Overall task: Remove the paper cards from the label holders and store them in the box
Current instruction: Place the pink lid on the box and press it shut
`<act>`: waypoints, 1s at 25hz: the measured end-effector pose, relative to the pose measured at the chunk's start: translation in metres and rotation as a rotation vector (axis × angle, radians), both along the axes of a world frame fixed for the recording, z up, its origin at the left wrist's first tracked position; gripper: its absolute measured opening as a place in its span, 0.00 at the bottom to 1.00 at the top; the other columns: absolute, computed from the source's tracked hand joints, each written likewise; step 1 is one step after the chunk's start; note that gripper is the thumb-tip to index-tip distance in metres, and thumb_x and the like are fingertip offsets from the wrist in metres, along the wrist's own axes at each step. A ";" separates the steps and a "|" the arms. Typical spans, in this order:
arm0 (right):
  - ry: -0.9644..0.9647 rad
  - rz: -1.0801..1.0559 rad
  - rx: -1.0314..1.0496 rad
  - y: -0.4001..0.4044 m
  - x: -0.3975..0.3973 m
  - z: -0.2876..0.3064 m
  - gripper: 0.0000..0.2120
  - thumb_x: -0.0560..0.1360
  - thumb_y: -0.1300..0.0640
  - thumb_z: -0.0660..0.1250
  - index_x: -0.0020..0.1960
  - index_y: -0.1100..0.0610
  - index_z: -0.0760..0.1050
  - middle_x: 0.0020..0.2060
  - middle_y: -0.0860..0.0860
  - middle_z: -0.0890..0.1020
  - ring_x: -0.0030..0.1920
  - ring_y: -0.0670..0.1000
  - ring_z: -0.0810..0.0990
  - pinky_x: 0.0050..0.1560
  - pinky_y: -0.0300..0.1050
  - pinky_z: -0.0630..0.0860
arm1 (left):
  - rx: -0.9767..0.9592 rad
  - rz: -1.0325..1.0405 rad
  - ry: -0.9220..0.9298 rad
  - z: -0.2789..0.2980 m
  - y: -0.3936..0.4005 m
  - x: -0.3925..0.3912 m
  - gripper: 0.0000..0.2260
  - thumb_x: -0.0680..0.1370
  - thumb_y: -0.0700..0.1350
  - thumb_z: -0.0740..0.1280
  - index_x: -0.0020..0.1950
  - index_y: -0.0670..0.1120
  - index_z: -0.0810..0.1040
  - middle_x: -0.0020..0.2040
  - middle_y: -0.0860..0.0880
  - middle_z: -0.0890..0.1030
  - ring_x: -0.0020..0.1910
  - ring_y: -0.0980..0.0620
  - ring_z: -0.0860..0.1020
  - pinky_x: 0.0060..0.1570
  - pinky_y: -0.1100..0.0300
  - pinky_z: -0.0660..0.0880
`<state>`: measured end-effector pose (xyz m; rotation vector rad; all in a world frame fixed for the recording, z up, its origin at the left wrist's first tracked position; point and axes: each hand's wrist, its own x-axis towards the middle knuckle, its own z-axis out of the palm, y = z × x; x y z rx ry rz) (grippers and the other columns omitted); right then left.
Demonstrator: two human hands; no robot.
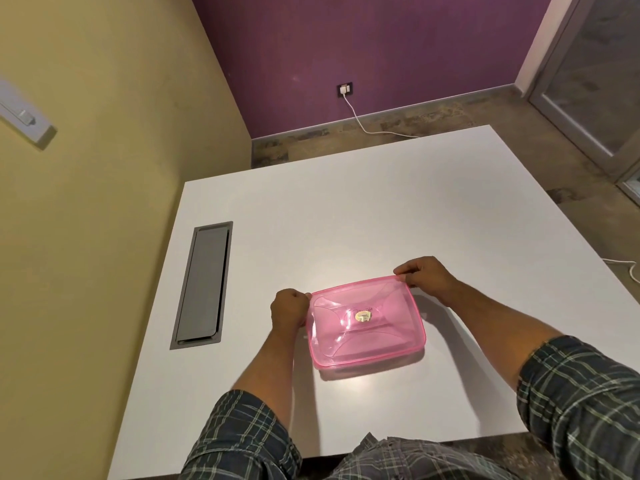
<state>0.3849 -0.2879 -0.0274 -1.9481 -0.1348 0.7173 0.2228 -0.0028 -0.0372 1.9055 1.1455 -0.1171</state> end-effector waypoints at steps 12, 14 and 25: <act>0.125 0.742 -0.384 -0.035 -0.018 0.012 0.52 0.56 0.56 0.87 0.72 0.51 0.62 0.51 0.60 0.80 0.48 0.57 0.85 0.43 0.50 0.82 | 0.306 -1.067 0.396 0.059 -0.021 -0.037 0.75 0.53 0.64 0.83 0.79 0.45 0.31 0.80 0.51 0.33 0.76 0.45 0.65 0.70 0.50 0.68; 0.123 0.754 -0.382 -0.033 -0.021 0.015 0.52 0.56 0.57 0.87 0.71 0.49 0.60 0.54 0.61 0.80 0.52 0.61 0.85 0.42 0.50 0.83 | 0.350 -1.075 0.385 0.059 -0.020 -0.036 0.76 0.51 0.65 0.83 0.80 0.44 0.32 0.81 0.51 0.36 0.74 0.44 0.67 0.68 0.50 0.70; -0.033 0.858 -0.480 -0.035 -0.028 0.029 0.54 0.54 0.39 0.85 0.71 0.51 0.61 0.52 0.50 0.81 0.44 0.50 0.83 0.47 0.52 0.82 | 0.482 -1.053 0.258 0.053 -0.022 -0.043 0.71 0.47 0.67 0.81 0.78 0.41 0.47 0.75 0.47 0.63 0.51 0.36 0.81 0.49 0.52 0.76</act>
